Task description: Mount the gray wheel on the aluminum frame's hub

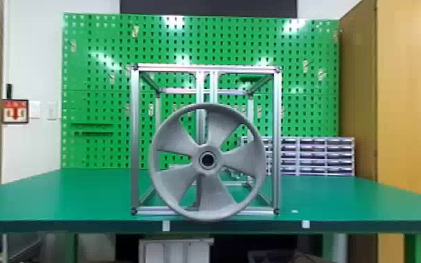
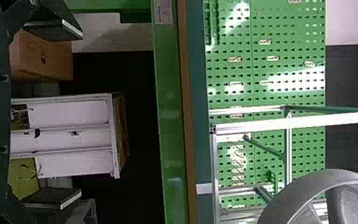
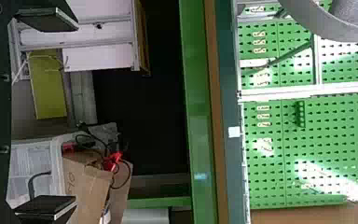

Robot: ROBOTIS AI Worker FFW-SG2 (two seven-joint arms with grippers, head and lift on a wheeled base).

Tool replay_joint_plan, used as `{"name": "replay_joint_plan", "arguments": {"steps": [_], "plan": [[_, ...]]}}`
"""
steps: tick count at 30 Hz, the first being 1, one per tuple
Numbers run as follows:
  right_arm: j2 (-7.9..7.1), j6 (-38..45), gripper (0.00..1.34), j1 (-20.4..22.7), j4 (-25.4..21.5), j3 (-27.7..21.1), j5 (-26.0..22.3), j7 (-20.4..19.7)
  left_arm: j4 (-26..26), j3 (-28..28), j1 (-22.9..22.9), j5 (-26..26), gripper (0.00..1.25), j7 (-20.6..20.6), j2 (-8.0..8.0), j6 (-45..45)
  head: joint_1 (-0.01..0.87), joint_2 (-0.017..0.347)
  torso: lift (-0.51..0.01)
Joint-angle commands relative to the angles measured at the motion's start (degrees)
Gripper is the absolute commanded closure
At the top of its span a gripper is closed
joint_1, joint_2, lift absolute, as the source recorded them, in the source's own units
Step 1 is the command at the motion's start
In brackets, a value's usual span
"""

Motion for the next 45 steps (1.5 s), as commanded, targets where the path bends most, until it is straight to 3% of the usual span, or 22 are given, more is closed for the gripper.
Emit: {"name": "replay_joint_plan", "arguments": {"steps": [1, 45], "plan": [[-0.04, 0.1, 0.00, 0.0, 0.3, 0.2, -0.1, 0.2, 0.1, 0.1, 0.0, 0.0, 0.11, -0.2, 0.00, 0.0, -0.005, 0.006, -0.499], [-0.30, 1.6, 0.00, 0.1, 0.7, 0.0, -1.8, 0.9, 0.7, 0.0, 0.0, 0.5, 0.11, -0.7, -0.26, 0.1, -0.005, 0.006, -0.499]]}}
